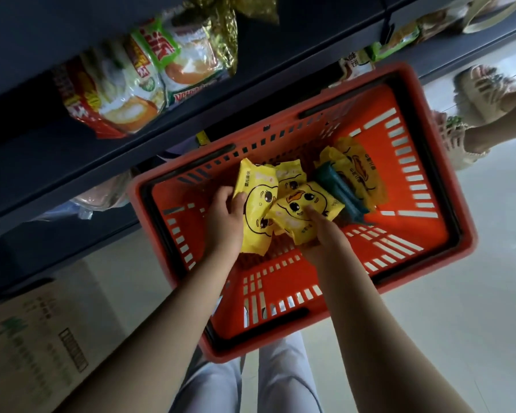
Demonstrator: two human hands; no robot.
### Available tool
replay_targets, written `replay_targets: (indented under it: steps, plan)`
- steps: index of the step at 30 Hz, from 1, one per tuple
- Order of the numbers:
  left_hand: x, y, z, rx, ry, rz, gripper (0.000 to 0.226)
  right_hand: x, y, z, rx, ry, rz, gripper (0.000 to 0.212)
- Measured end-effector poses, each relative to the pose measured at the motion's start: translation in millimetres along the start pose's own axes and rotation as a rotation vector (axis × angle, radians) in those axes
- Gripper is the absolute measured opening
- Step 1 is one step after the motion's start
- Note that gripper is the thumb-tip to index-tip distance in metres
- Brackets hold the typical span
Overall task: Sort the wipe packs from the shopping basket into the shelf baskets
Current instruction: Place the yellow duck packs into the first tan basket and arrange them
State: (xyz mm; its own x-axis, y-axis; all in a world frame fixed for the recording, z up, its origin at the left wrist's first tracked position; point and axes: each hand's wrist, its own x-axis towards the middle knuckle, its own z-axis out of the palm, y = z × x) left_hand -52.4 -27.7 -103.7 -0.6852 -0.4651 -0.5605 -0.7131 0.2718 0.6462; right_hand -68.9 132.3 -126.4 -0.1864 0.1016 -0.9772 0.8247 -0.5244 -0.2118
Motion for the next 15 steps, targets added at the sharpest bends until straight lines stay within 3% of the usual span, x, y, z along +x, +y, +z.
replay_targets:
  steps: [7,9,11,15]
  plan:
    - [-102.8,54.9,-93.2,-0.416,0.020,-0.159,0.044,-150.9,-28.7,-13.3,-0.032,-0.249,-0.059,0.027]
    - [-146.0,76.8,-125.2,-0.543,0.015,-0.182,0.042,-206.3,-39.3,-19.0,-0.088,-0.374,-0.133,0.029]
    - [-188.8,100.0,-156.5,-0.672,0.018,-0.180,0.023,-259.2,-48.2,-23.0,-0.155,-0.489,-0.195,0.033]
    - [-252.9,132.8,-209.3,-0.949,0.030,-0.194,0.030,-345.7,-56.8,-25.2,-0.257,-0.649,-0.259,0.034]
